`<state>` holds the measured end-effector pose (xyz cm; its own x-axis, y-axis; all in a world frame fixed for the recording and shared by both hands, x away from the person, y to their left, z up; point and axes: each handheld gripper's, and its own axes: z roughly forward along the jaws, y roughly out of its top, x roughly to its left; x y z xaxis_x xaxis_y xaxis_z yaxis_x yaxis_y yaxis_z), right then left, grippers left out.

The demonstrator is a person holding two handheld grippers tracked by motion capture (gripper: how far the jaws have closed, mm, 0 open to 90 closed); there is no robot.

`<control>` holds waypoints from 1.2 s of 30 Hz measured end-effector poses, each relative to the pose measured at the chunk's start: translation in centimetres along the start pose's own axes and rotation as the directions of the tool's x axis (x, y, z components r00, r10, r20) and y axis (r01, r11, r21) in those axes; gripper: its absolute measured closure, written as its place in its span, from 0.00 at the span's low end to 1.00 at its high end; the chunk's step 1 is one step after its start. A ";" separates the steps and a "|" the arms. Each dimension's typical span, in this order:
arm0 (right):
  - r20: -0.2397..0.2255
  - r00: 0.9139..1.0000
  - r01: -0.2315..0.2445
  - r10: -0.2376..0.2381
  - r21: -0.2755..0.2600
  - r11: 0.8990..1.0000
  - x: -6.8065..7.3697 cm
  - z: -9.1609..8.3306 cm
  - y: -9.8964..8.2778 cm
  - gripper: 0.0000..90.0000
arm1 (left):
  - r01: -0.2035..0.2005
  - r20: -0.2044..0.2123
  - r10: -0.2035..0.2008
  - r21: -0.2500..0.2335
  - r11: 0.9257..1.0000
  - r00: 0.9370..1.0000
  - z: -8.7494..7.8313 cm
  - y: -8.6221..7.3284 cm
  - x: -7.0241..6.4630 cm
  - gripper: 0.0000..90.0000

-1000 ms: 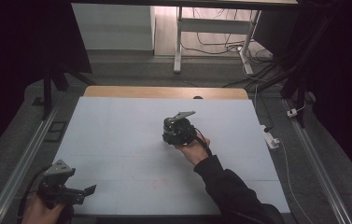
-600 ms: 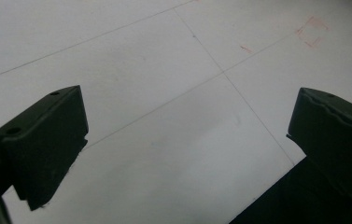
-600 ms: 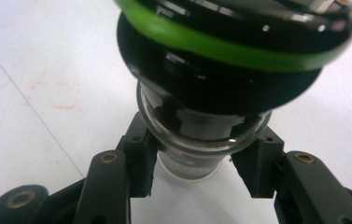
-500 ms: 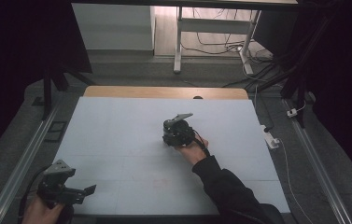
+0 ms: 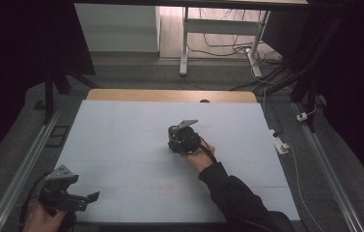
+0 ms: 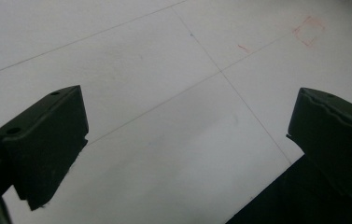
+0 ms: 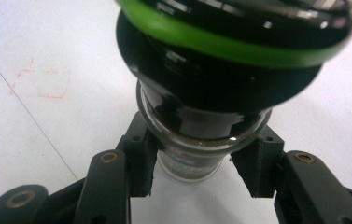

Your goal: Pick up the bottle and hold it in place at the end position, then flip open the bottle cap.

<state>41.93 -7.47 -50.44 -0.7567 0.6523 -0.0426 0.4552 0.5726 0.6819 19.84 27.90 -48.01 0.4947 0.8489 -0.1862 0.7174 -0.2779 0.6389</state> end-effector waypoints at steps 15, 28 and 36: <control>-0.012 1.000 0.012 -0.012 -0.008 1.000 -0.1 0.0 -0.1 0.59 | -0.013 0.029 0.014 -0.036 0.999 0.999 0.0 0.3 0.2 0.00; -0.017 1.000 0.015 -0.015 -0.004 1.000 -0.2 0.0 -0.1 0.59 | -0.069 0.086 0.077 -0.087 0.994 0.993 0.4 1.2 0.1 0.00; -0.018 1.000 0.015 -0.015 -0.006 1.000 -0.2 0.0 -0.1 0.59 | -0.101 0.097 0.111 -0.110 0.989 0.989 1.4 2.7 -0.6 0.00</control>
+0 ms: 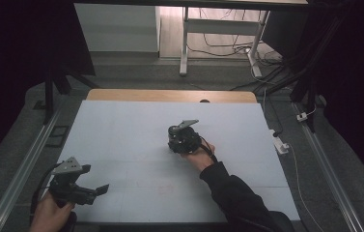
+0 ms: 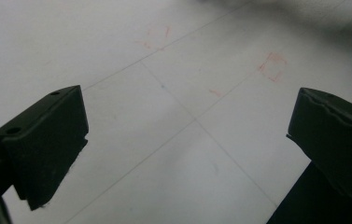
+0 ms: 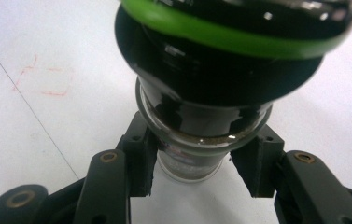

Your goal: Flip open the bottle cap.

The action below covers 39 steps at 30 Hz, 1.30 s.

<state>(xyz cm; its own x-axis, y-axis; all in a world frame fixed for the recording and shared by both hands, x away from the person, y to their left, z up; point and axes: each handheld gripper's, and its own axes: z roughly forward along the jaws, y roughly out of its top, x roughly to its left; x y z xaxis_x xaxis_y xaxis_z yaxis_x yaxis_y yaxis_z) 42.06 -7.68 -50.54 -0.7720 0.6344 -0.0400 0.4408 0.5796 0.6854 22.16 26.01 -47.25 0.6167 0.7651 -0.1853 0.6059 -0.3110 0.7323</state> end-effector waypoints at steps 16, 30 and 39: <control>-0.003 1.000 0.001 -0.001 -0.001 1.000 0.0 0.0 0.0 0.59 | -0.060 0.032 0.059 0.025 0.998 0.998 3.7 3.5 0.3 0.00; -0.006 1.000 0.002 -0.002 -0.002 1.000 -0.1 0.0 0.0 0.59 | -0.102 0.067 0.100 0.026 0.994 0.993 7.0 7.1 0.5 0.00; -0.009 1.000 0.004 -0.004 -0.002 1.000 -0.1 0.0 0.0 0.59 | -0.116 0.094 0.115 0.006 0.993 0.989 9.2 9.4 0.5 0.00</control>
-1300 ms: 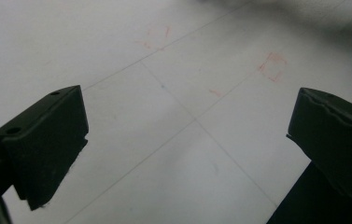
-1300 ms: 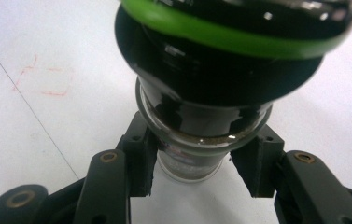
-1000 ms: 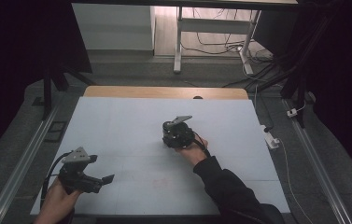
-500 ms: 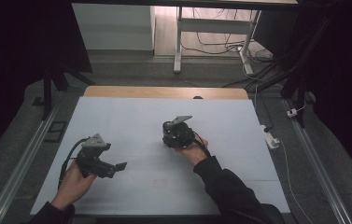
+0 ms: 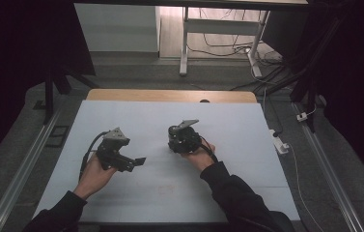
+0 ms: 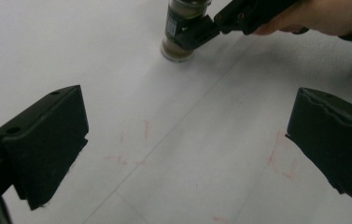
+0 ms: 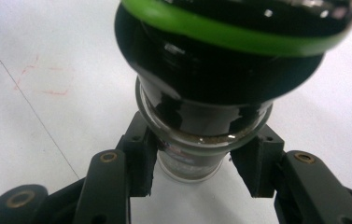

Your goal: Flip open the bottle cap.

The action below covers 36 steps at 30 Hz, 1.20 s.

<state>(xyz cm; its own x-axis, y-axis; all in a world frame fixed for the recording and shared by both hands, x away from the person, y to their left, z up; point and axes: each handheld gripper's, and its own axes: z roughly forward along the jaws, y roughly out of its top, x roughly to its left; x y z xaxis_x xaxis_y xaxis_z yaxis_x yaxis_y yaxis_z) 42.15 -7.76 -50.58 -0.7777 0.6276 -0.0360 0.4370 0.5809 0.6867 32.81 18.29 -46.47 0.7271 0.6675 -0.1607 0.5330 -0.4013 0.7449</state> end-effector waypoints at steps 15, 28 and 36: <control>-0.001 1.000 -0.001 0.001 -0.001 1.000 0.0 0.0 0.0 0.59 | -0.064 0.050 0.064 0.000 0.998 0.997 3.6 3.1 0.5 0.00; -0.001 1.000 0.002 -0.002 0.000 1.000 -0.1 0.0 0.0 0.59 | -0.111 0.069 0.110 0.006 0.994 0.992 6.1 4.8 0.6 0.10; -0.001 1.000 -0.001 0.001 0.000 1.000 0.0 0.0 0.0 0.58 | -0.129 0.076 0.129 -0.006 0.992 0.989 6.5 5.4 0.7 0.52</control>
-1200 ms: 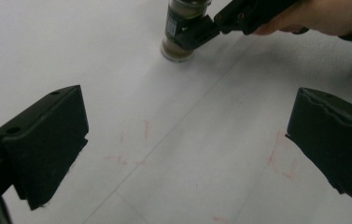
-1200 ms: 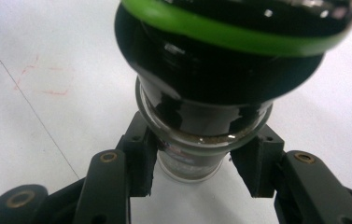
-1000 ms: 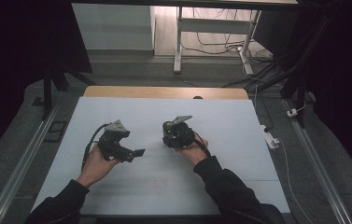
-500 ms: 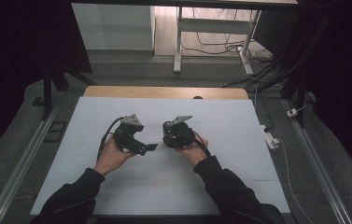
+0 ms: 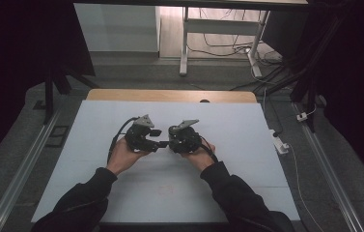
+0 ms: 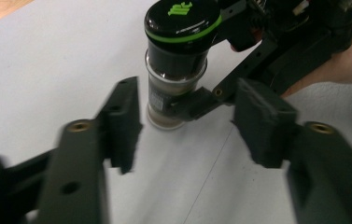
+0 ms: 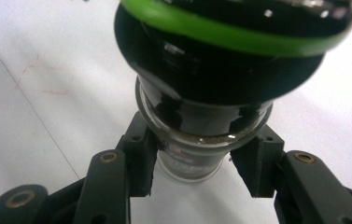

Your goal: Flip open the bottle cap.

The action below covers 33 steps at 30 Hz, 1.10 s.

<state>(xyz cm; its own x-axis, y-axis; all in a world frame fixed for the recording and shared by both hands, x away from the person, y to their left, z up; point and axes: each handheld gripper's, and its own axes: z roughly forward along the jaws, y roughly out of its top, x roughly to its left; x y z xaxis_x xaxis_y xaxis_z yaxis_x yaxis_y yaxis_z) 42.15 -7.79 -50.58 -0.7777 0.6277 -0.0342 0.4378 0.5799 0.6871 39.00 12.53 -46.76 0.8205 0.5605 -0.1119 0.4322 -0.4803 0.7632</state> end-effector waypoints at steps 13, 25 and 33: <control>0.001 1.000 0.001 -0.001 0.000 1.000 0.0 0.0 0.0 0.59 | -0.025 0.043 0.025 -0.011 1.000 0.999 0.6 0.9 -0.4 0.99; 0.002 1.000 0.001 -0.001 0.001 1.000 0.0 0.0 0.0 0.59 | -0.008 0.023 0.008 -0.019 1.000 1.000 0.9 1.7 -0.4 0.99; 0.001 1.000 -0.001 0.001 -0.002 1.000 0.0 0.0 0.0 0.59 | 0.002 0.011 -0.002 -0.035 0.999 1.000 0.7 2.0 -0.1 0.99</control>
<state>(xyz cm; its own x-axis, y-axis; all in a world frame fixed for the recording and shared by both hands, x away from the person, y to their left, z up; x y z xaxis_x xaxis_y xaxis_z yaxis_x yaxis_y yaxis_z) 42.13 -7.80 -50.61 -0.7767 0.6289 -0.0344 0.4377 0.5782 0.6885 40.04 11.04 -45.65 0.8239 0.5539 -0.1202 0.4204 -0.4551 0.7849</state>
